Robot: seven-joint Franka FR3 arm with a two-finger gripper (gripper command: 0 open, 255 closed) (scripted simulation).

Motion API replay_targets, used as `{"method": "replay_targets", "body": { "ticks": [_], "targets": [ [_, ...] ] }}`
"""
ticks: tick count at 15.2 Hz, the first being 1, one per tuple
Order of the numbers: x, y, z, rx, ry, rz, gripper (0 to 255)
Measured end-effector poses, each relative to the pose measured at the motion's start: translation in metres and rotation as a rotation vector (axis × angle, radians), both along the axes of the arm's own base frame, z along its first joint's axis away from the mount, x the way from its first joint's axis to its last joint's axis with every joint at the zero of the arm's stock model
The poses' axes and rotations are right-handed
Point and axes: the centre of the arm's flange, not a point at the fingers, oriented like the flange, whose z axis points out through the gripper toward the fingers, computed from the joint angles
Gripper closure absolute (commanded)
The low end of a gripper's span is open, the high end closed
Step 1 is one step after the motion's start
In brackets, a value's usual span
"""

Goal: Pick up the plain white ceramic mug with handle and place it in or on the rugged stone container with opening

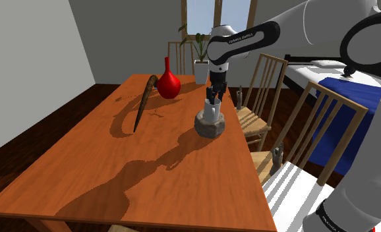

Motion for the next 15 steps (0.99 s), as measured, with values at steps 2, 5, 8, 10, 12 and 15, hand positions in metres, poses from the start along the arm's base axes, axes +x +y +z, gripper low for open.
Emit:
{"method": "replay_targets", "body": {
  "ticks": [2, 5, 8, 10, 12, 15],
  "targets": [
    [0.000, 0.000, 0.000, 0.000, 0.000, 0.000, 0],
    [0.001, 0.001, 0.006, 0.000, 0.000, 0.000, 0],
    [0.000, -0.003, 0.039, 0.000, -0.001, 0.000, 0],
    [0.002, -0.001, 0.047, 0.000, -0.001, 0.000, 0],
    [0.003, -0.001, 0.049, 0.000, 0.000, 0.000, 0],
    [0.003, -0.001, 0.050, 0.000, 0.000, 0.000, 0]
  ]
}}
